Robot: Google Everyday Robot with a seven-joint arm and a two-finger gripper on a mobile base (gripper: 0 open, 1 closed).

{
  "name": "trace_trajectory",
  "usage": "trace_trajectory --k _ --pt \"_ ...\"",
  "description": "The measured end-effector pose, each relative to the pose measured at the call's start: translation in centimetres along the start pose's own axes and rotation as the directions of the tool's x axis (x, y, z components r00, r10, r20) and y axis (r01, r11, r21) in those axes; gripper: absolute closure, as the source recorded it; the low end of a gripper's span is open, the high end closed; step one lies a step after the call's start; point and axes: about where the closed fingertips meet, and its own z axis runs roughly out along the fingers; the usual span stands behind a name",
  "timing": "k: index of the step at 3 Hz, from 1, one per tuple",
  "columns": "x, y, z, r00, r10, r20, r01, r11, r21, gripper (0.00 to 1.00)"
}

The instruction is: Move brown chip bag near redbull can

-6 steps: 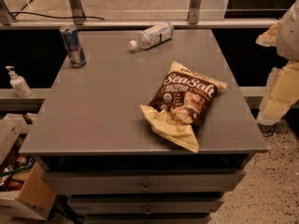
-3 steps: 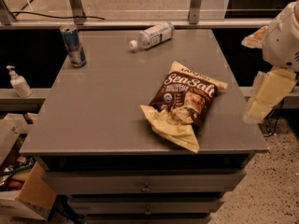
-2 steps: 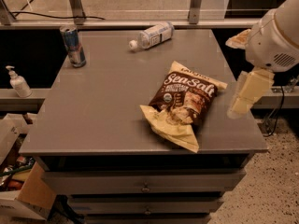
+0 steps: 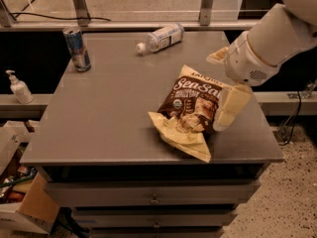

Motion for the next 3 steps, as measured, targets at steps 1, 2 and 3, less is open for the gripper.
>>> trace_trajectory --k 1,2,3 --pt "-1.0 0.9 2.9 0.999 -0.031 0.019 0.032 0.9980 -0.054 0.00" --pt "-1.6 1.8 4.8 0.999 -0.042 0.023 0.044 0.9946 -0.095 0.15" --pt "-1.7 2.8 6.1 0.999 -0.040 0.018 0.042 0.9913 -0.125 0.38"
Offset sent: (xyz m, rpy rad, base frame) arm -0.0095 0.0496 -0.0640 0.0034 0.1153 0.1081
